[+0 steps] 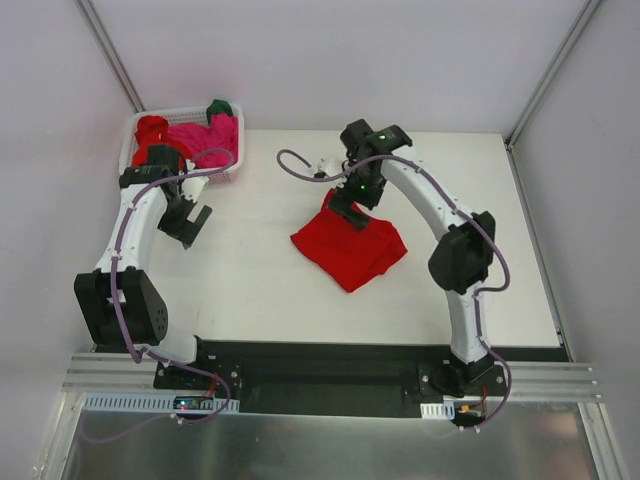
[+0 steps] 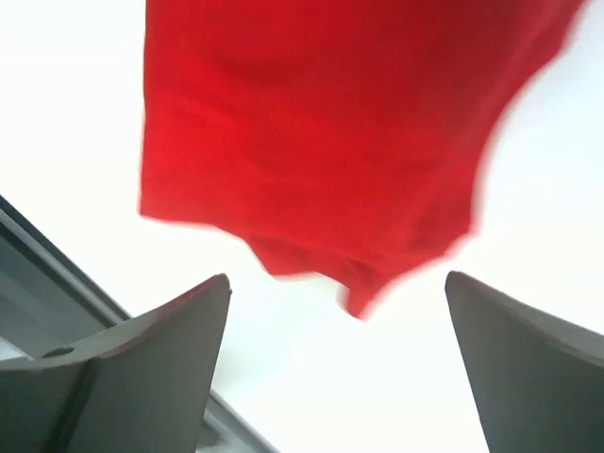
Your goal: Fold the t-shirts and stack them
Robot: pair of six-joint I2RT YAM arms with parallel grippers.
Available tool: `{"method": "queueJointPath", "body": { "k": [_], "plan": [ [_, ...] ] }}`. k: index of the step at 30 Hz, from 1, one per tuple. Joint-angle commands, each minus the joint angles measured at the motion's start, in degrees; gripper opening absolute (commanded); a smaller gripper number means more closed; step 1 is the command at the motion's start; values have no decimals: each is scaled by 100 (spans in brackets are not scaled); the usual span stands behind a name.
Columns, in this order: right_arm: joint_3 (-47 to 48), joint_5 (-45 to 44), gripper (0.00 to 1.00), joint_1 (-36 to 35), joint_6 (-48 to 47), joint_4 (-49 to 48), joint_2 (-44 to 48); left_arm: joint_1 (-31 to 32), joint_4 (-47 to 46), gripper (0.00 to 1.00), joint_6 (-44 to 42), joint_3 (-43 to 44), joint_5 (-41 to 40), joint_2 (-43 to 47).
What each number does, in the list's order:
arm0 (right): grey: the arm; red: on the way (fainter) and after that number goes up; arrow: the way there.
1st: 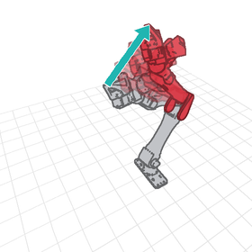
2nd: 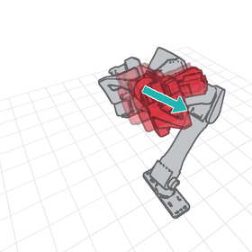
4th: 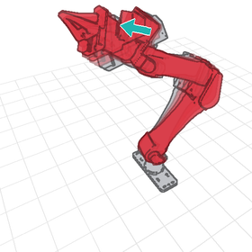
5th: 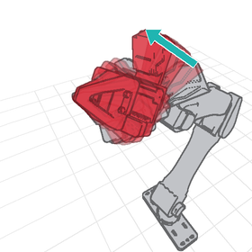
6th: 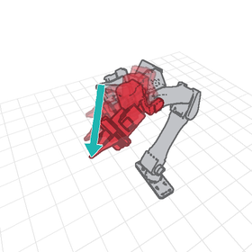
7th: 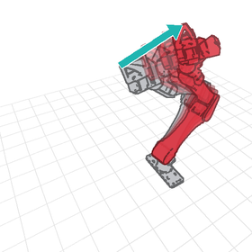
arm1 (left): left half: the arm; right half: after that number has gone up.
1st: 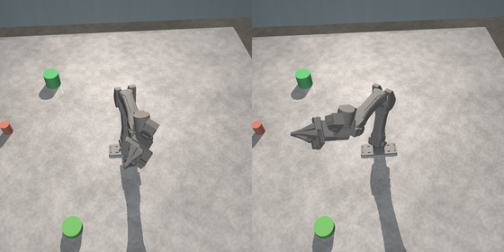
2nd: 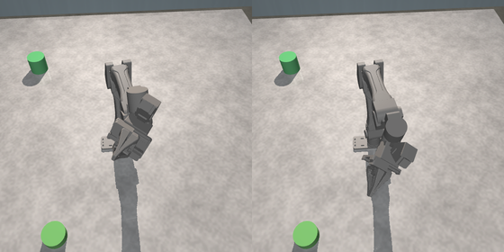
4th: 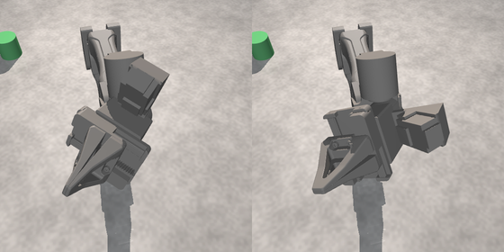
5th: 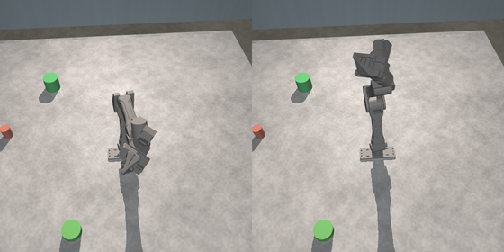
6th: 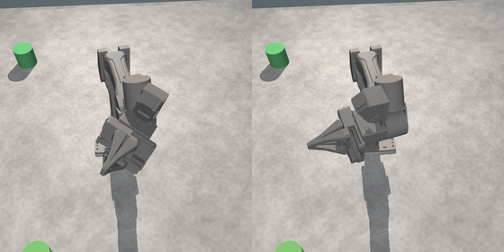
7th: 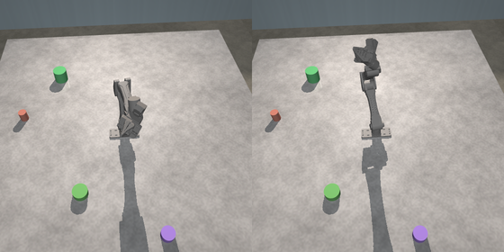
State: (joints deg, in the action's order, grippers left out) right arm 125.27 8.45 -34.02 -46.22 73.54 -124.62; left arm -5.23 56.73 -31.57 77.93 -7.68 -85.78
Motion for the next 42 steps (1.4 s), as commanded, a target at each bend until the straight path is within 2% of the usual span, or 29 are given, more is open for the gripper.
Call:
{"method": "queueJointPath", "body": {
  "k": [1,3,8,11,17,19,20,23,30,37,42],
  "plan": [
    [-432,7,100,141,-2617,223,912,5,145,99,-112,12,-76,158],
    [-948,297,100,168,-3887,57,1035,14,137,99,-95,12,-14,140],
    [-1154,1191,100,238,-5790,-103,1001,14,145,99,-103,-50,21,123],
    [-979,1440,100,256,-7353,360,773,5,145,99,-112,-59,39,114],
    [-399,1590,100,282,-9488,1345,184,14,137,99,-139,-111,65,114],
    [-503,1590,100,326,-10106,1496,166,14,128,99,-165,-155,65,114],
    [-573,1599,100,326,-10709,1566,166,14,137,99,-156,-164,91,114],
    [-767,1616,100,370,-11503,1655,192,14,119,99,-148,-199,127,88],
    [-1302,1537,100,309,-12323,1603,210,5,101,99,-148,-199,162,70],
    [-1488,1677,100,71,-12035,1058,43,14,93,99,-174,-287,153,70],
    [-1558,1581,100,-43,-11578,180,-98,14,93,99,-165,-270,162,44]
  ]
}}
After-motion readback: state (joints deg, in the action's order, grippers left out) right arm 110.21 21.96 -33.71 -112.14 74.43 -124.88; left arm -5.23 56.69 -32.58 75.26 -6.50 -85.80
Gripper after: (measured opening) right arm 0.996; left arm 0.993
